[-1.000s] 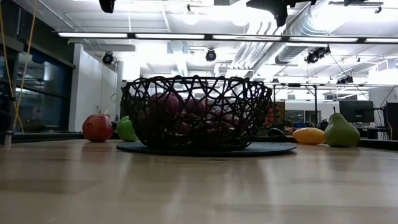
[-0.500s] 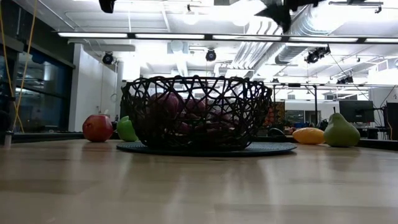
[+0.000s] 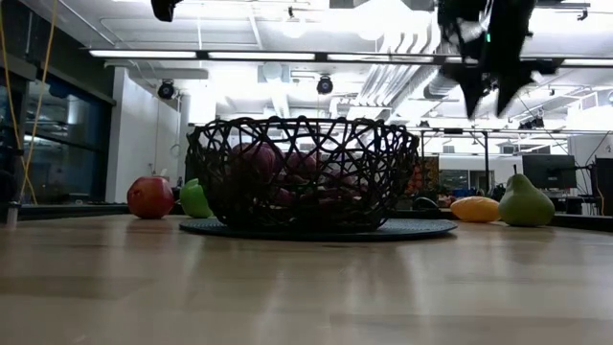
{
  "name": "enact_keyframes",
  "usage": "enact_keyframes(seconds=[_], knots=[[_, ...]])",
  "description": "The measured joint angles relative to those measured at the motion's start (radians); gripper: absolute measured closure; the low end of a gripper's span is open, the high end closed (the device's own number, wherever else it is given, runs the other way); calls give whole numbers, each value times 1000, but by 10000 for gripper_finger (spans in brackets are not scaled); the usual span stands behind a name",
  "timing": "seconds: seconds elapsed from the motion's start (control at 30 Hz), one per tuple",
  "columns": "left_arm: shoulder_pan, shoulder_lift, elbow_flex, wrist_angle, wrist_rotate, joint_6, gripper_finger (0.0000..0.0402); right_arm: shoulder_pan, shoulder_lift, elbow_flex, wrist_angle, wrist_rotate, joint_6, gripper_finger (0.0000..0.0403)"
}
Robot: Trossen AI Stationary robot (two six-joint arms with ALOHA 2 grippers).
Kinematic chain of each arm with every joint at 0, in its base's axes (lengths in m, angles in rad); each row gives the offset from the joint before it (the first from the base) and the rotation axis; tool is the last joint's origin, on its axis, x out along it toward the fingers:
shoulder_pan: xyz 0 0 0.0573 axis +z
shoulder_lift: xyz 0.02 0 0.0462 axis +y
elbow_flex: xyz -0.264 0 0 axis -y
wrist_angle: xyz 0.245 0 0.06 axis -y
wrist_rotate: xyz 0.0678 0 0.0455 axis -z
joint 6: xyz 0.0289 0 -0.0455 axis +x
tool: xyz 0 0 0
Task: Build produce basket
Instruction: Put the green pear into basket
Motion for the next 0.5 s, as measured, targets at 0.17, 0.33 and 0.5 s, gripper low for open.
enact_keyframes(seconds=[0.17, 0.33, 0.5], knots=[[0, 0, 0, 0, -12, 0, 131, -103, 53, -112, 21, -51, 86, 160], [0, 0, 0, 0, -13, 0, 131, -153, 80, -185, 96, -59, 96, 160], [0, 0, 0, 0, -18, 0, 131, -186, 81, -216, 133, -58, 128, 161]])
